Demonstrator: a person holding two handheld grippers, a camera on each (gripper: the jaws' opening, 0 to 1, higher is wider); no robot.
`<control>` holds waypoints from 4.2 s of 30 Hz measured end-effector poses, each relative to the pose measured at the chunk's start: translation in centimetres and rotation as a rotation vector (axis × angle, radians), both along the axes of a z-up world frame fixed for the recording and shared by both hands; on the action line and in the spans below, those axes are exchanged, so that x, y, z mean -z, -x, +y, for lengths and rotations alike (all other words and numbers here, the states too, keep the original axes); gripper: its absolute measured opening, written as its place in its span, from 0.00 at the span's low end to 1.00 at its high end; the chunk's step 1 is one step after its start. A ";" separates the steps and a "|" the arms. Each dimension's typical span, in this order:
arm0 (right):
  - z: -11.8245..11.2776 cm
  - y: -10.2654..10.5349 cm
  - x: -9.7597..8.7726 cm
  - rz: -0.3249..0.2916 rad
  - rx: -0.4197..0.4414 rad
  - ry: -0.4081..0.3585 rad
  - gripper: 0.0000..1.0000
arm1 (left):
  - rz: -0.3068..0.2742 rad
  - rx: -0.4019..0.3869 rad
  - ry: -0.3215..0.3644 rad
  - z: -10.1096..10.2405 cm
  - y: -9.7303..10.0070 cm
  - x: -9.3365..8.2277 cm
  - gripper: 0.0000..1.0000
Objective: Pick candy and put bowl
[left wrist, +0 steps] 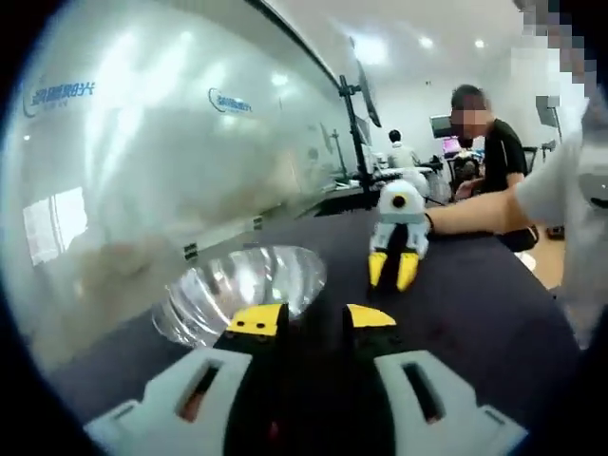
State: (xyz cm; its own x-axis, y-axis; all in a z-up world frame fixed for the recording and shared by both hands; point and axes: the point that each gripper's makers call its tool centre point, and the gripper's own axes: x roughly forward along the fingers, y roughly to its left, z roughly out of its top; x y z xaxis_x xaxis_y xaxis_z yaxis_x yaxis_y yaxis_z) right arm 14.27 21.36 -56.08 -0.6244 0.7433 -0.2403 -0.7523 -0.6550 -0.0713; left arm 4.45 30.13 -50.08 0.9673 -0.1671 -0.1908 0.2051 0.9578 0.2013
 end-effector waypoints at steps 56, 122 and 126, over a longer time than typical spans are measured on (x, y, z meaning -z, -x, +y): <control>3.6 2.7 2.0 -0.044 -0.032 0.131 0.17 | 0.147 0.178 0.050 -5.5 -0.2 7.8 0.04; 1.4 -1.5 -4.7 0.004 0.205 -0.125 0.15 | -0.283 -0.095 0.194 2.9 -0.5 -5.8 0.03; 0.6 -1.3 -2.8 0.021 0.197 -0.103 0.15 | -0.254 -0.156 0.229 7.3 -3.0 -7.3 0.03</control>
